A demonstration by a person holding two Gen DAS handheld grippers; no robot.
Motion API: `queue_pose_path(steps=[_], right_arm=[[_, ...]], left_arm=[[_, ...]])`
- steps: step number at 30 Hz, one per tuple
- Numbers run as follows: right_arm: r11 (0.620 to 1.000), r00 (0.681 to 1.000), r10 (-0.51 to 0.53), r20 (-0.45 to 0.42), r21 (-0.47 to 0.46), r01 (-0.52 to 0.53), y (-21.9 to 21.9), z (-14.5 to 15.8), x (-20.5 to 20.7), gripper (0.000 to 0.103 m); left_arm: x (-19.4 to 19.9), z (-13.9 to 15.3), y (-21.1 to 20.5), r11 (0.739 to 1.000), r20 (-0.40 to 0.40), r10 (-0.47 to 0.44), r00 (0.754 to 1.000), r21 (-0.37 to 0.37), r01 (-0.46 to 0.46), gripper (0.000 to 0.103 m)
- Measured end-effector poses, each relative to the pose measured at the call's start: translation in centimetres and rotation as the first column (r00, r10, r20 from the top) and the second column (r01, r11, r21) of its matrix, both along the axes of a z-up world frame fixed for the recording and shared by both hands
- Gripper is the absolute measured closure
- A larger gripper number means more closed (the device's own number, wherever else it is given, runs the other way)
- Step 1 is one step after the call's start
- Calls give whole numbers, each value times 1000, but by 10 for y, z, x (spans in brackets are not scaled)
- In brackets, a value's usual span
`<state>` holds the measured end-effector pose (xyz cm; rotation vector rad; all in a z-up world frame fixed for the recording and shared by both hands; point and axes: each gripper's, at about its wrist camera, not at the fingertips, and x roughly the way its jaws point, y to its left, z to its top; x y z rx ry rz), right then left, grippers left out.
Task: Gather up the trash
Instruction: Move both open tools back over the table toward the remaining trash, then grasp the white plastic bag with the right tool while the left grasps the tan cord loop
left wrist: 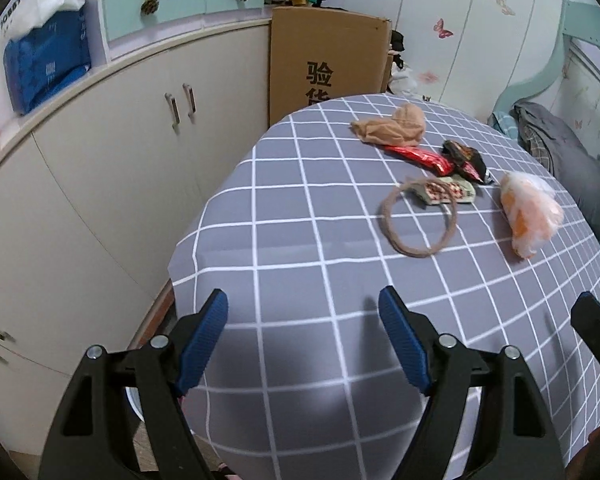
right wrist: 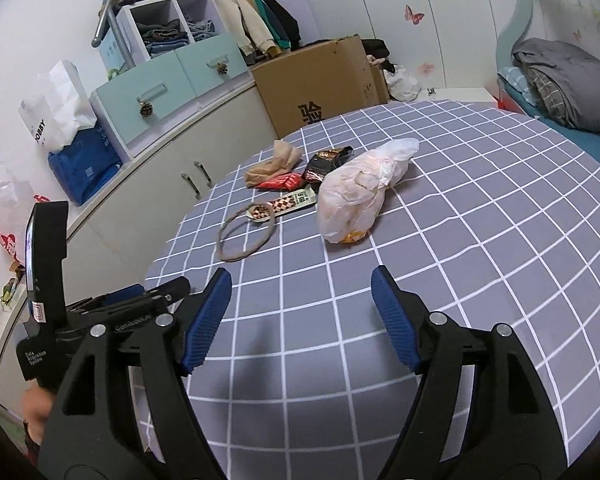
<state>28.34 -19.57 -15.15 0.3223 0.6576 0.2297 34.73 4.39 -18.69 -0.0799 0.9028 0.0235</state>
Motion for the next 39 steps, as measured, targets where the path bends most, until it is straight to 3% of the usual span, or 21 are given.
queue_pose_path(steps=[14,19,20,22,26,30,33,35,36,39], right_arm=[[999,998,-41,-55,19,42,-13,-5,28,29],[996,995,-79,-64,29,81,-20,-5,37,27],[996,994,-86,-64,28,88,-21,-5,39,27],[994,993,-102,-64,22,103,-23,-4,44,27],[992,990,-120,-79,24,123,-24,-3,60,25],[990,987,-132,-90,35,136,-22,-2,78,23],[990,985,-122,-118,50,129,-19,-6,95,23],[991,985,-109,-134,60,118,-18,-10,103,29],[992,985,-102,-143,64,112,-19,-13,104,58],[991,985,-67,-157,102,84,-21,-19,95,66]], left_arm=[[22,3,11,992,61,5,998,-128,3,26],[40,10,-18,993,102,-88,991,-75,96,27],[46,10,-26,992,99,-115,988,-45,120,29],[58,6,-36,986,50,-161,986,-26,163,49],[70,1,-47,982,6,-190,982,11,190,58],[76,0,-48,983,3,-180,984,24,180,100],[75,0,-42,985,9,-174,985,-11,174,100],[71,2,-38,989,26,-150,988,-14,150,100],[68,4,-36,990,38,-140,989,-23,141,100],[58,10,-32,991,60,-121,991,-46,123,100]])
